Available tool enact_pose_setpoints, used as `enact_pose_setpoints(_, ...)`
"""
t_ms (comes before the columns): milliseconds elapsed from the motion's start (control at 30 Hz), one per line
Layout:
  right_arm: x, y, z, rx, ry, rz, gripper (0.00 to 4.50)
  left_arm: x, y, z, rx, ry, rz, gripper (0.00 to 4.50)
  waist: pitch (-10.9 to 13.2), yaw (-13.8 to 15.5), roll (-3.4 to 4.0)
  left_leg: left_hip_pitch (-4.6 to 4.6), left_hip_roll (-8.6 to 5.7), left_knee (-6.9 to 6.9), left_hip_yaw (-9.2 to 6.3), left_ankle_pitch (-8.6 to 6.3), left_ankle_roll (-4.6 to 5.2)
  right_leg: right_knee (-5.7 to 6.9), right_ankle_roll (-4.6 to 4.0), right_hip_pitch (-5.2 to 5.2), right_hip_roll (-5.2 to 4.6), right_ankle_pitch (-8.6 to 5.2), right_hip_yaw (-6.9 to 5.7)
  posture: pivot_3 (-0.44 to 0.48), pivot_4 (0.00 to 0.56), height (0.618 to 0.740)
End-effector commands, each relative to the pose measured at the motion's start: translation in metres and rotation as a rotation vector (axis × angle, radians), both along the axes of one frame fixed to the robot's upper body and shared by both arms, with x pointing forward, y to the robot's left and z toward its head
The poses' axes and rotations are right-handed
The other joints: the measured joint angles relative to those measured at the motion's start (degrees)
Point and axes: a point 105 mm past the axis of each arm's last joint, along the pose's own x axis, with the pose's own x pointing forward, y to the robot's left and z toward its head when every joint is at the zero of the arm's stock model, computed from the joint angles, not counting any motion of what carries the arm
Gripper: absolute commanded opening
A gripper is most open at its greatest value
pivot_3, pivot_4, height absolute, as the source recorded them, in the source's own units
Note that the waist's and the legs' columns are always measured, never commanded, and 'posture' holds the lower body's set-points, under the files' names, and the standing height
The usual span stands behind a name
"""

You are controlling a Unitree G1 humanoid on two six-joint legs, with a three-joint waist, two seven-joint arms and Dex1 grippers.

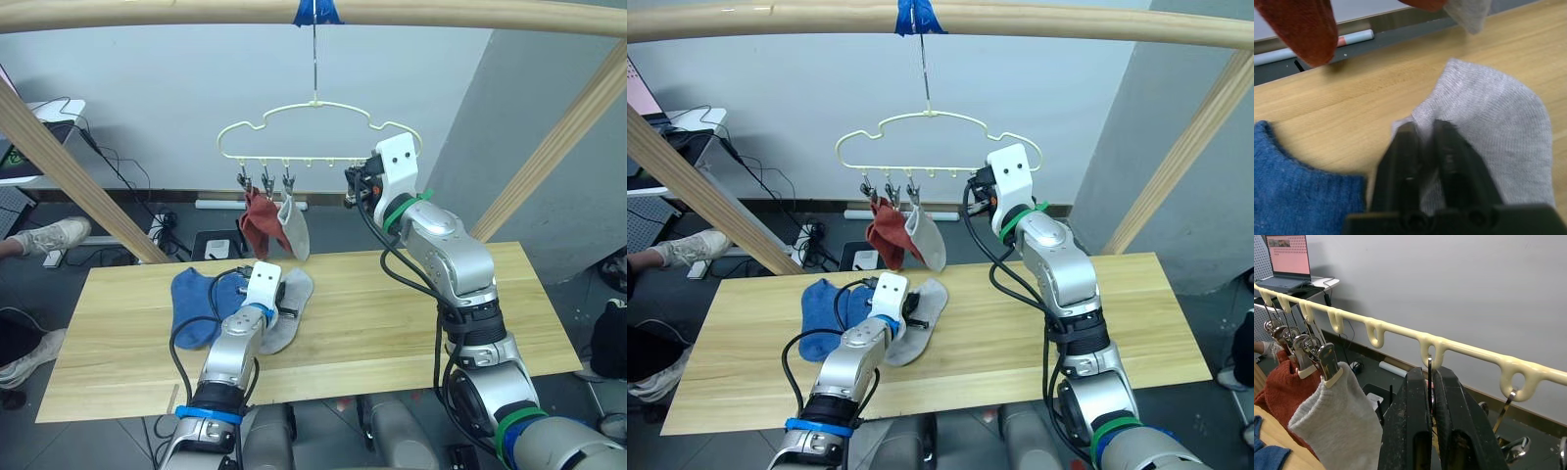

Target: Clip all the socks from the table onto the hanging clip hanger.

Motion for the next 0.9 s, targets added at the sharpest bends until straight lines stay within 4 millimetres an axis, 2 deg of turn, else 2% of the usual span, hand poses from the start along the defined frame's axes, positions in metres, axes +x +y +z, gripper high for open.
enact_pose_setpoints(33, -0.007, 0.001, 0.016, 0.02, -0.063, 0.009, 0.0, -0.006, -0.007, -0.008, 0.0, 0.02, -0.026, 0.03, 0.0, -0.1, 0.03, 0.0, 0.0, 0.0, 0.0, 0.0, 0.0, -0.01, 0.0, 0.0, 0.0, 0.0, 0.0, -0.195, 0.288, 0.74)
enact_pose_setpoints(167, -0.008, 0.001, 0.016, 0.018, -0.062, 0.008, 0.0, -0.005, -0.012, 0.002, -0.02, -0.04, -0.042, 0.03, 0.0, -0.5, 0.03, 0.0, 0.0, -0.06, 0.0, 0.0, 0.0, -0.08, 0.01, 0.0, 0.0, 0.0, 0.0, -0.199, 0.286, 0.74)
enact_pose_setpoints(267, -0.008, 0.0, 0.015, 0.018, -0.063, 0.007, 0.0, -0.008, -0.018, 0.024, -0.043, -0.179, -0.071, 0.03, 0.1, -0.7, 0.05, -0.01, 0.02, -0.2, 0.02, 0.0, 0.0, -0.23, 0.01, -0.01, -0.01, 0.0, 0.02, -0.199, 0.285, 0.74)
enact_pose_setpoints(400, -0.009, 0.0, 0.017, 0.023, -0.065, 0.009, 0.0, -0.025, -0.034, 0.06, -0.059, -0.395, -0.163, 0.03, 0.1, -0.7, 0.1, -0.03, 0.04, -0.63, 0.06, 0.0, 0.0, -0.55, -0.02, -0.08, -0.05, 0.01, 0.04, -0.199, 0.285, 0.74)
enact_pose_setpoints(600, -0.014, 0.003, 0.02, 0.042, -0.057, 0.031, 0.0, -0.034, -0.056, 0.094, 0.012, -0.616, -0.235, 0.03, 0.2, -0.6, 0.17, -0.13, 0.0, -0.86, 0.11, -0.01, 0.0, -0.98, -0.25, -0.07, -0.11, 0.15, 0.03, -0.2, 0.285, 0.74)
enact_pose_setpoints(900, -0.021, 0.011, 0.022, 0.064, -0.025, 0.075, 0.0, -0.027, -0.076, 0.114, 0.014, -0.725, -0.231, 0.03, 0.2, -0.7, 0.19, -0.14, 0.0, -0.86, 0.1, -0.01, 0.0, -1.0, 0.02, -0.07, -0.1, -0.01, 0.0, -0.204, 0.284, 0.74)
